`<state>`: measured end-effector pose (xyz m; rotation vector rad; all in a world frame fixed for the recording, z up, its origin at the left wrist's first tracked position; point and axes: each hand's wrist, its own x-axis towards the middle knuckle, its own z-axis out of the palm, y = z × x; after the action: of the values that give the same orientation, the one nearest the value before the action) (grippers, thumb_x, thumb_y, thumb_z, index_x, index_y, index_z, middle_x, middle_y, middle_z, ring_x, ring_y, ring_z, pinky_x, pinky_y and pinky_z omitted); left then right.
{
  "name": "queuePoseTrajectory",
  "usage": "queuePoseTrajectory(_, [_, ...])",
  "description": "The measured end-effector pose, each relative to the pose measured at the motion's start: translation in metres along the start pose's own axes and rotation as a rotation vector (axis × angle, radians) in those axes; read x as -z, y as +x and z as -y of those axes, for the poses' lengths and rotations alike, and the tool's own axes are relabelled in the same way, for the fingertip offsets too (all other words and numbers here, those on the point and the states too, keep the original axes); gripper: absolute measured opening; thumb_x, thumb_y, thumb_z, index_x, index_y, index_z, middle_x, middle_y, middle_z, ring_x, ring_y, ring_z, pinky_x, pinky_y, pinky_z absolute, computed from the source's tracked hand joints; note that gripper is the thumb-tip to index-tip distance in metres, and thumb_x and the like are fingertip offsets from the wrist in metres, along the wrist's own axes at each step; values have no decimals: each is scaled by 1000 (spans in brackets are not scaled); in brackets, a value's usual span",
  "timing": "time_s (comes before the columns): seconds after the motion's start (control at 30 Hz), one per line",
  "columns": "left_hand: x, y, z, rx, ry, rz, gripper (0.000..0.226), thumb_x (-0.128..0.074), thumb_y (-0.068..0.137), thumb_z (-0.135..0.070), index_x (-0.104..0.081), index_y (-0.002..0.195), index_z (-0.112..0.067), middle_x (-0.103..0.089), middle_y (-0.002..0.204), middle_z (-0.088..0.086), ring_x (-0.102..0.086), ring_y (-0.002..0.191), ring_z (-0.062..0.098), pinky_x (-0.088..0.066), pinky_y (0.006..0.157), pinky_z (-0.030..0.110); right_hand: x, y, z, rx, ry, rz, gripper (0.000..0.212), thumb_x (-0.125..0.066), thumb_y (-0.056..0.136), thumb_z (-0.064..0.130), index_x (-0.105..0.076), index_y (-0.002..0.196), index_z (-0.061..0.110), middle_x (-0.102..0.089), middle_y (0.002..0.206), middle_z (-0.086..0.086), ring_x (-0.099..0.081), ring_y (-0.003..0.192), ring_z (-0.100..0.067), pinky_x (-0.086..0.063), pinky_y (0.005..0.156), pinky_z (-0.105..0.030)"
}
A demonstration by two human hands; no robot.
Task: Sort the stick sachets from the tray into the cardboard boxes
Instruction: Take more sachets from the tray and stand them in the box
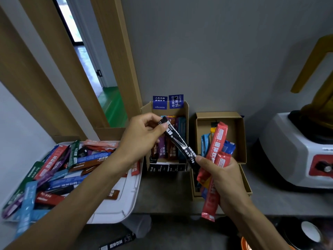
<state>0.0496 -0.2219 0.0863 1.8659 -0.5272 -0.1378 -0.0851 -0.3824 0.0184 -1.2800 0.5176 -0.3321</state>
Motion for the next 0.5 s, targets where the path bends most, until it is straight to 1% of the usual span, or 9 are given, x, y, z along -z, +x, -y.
queuePoseTrajectory(0.07, [5, -2, -5, -2, 23, -20, 8, -67, 93, -14, -68, 101, -12, -72, 92, 5, -66, 71, 5, -53, 61, 16, 1, 1, 1, 9, -33, -16, 65, -81, 61, 33, -57, 118, 16, -69, 103, -9, -71, 87, -22, -60, 70, -35])
queuePoseTrajectory(0.1, [8, -3, -7, -50, 99, -59, 10, -67, 93, -15, -66, 103, -15, -70, 95, 1, -66, 78, 4, -55, 66, 17, 1, 1, 1, 14, -51, -16, 64, -81, 62, 32, -56, 119, 17, -69, 104, -8, -71, 89, -23, -60, 73, -37])
queuePoseTrajectory(0.13, [11, -5, -9, -174, 258, -113, 14, -68, 93, -18, -66, 106, -19, -67, 100, -4, -64, 87, 3, -55, 75, 18, 2, 1, 2, 22, -66, -12, 60, -81, 64, 31, -56, 117, 18, -68, 104, -7, -71, 89, -23, -60, 74, -37])
queuePoseTrajectory(0.2, [14, -8, -15, -582, 647, -123, 18, -66, 94, -24, -67, 112, -22, -63, 107, -8, -56, 100, 8, -47, 87, 28, 2, 1, 4, 43, -89, 8, 53, -81, 67, 28, -56, 113, 21, -68, 101, -5, -72, 86, -20, -59, 69, -32])
queuePoseTrajectory(0.27, [9, -11, -18, -869, 964, 104, 21, -63, 93, -30, -70, 112, -25, -64, 109, -6, -53, 102, 16, -39, 85, 33, 3, -1, 6, 59, -120, 35, 53, -80, 63, 30, -55, 110, 24, -68, 100, -4, -72, 81, -16, -59, 63, -28])
queuePoseTrajectory(0.3, [4, -14, -17, -894, 1044, 249, 23, -62, 93, -30, -69, 115, -25, -64, 110, -5, -52, 101, 16, -38, 84, 31, 3, -2, 7, 73, -139, 46, 53, -79, 62, 31, -55, 109, 26, -68, 99, -2, -72, 81, -13, -58, 62, -25])
queuePoseTrajectory(0.37, [-7, -22, -6, -784, 1046, 418, 27, -64, 93, -27, -64, 120, -24, -60, 112, -4, -50, 101, 14, -42, 84, 28, 2, -3, 8, 99, -187, 56, 53, -79, 60, 32, -54, 106, 31, -68, 98, 0, -71, 82, -6, -56, 62, -22])
queuePoseTrajectory(0.47, [-16, -34, 18, -579, 911, 330, 24, -62, 94, -22, -60, 118, -23, -54, 111, -6, -50, 101, 10, -51, 84, 28, 3, -1, 6, 102, -203, 38, 57, -78, 59, 37, -55, 110, 30, -68, 102, 0, -71, 86, -10, -58, 74, -30])
queuePoseTrajectory(0.5, [-19, -38, 26, -481, 851, 252, 23, -61, 95, -23, -60, 118, -24, -52, 111, -8, -51, 100, 7, -49, 83, 21, 5, 1, 5, 95, -187, 14, 61, -77, 59, 38, -56, 115, 27, -69, 104, -1, -71, 88, -13, -57, 76, -32])
